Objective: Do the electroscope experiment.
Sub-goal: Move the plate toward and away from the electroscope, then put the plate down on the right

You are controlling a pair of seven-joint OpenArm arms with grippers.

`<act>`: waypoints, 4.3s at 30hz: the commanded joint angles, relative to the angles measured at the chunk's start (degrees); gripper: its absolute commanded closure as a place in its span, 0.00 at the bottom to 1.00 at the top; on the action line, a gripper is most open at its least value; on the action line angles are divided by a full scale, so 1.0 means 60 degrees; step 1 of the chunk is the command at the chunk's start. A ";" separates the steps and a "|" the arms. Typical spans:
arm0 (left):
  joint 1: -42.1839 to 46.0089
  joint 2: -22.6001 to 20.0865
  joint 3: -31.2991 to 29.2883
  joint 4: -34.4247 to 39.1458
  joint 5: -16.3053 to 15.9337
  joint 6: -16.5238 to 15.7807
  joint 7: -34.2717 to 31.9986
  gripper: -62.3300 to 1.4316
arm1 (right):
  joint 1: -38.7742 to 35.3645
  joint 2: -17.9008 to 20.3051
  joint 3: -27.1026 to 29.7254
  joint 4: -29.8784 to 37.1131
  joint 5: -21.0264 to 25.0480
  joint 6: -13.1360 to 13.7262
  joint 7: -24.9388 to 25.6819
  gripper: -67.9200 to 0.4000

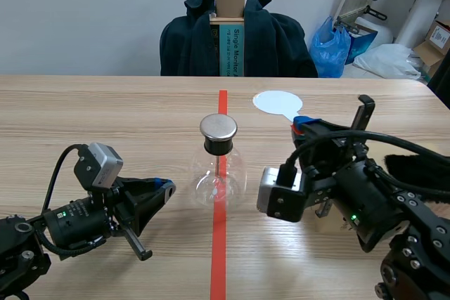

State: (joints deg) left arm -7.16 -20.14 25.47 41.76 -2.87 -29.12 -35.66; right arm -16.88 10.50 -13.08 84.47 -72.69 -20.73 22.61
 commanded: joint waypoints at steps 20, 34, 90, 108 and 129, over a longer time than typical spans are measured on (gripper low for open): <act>-0.0076 0.0095 -0.0073 0.0175 -0.0127 -0.0018 -0.0171 0.93 | 0.0087 0.0073 0.0062 0.0135 -0.0109 -0.0142 0.3162 0.98; -0.0076 0.0095 -0.0073 0.0175 -0.0127 -0.0018 -0.0171 0.93 | 0.0087 0.0073 0.0062 0.0135 -0.0215 -0.0142 0.2874 0.98; 0.0127 -0.0856 -0.0087 0.0710 -0.0157 -0.0583 -0.0656 0.93 | 0.0251 0.0244 0.1206 0.1894 0.2102 -0.4021 0.0470 0.98; 0.2809 -0.2448 -0.1588 0.5406 -0.1220 -0.0586 0.1279 0.93 | -0.3293 0.1078 0.4160 0.4222 0.4000 -0.3442 0.0055 0.98; 0.7734 -0.2572 -0.3665 1.1016 -0.1089 0.1836 0.2787 0.12 | -0.3982 0.0998 0.3781 0.3315 0.4029 -0.0532 -0.0503 0.98</act>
State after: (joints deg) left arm 38.68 -35.70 4.03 107.22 -9.54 -18.39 -18.00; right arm -41.45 16.56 10.07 104.27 -48.62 -23.11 19.27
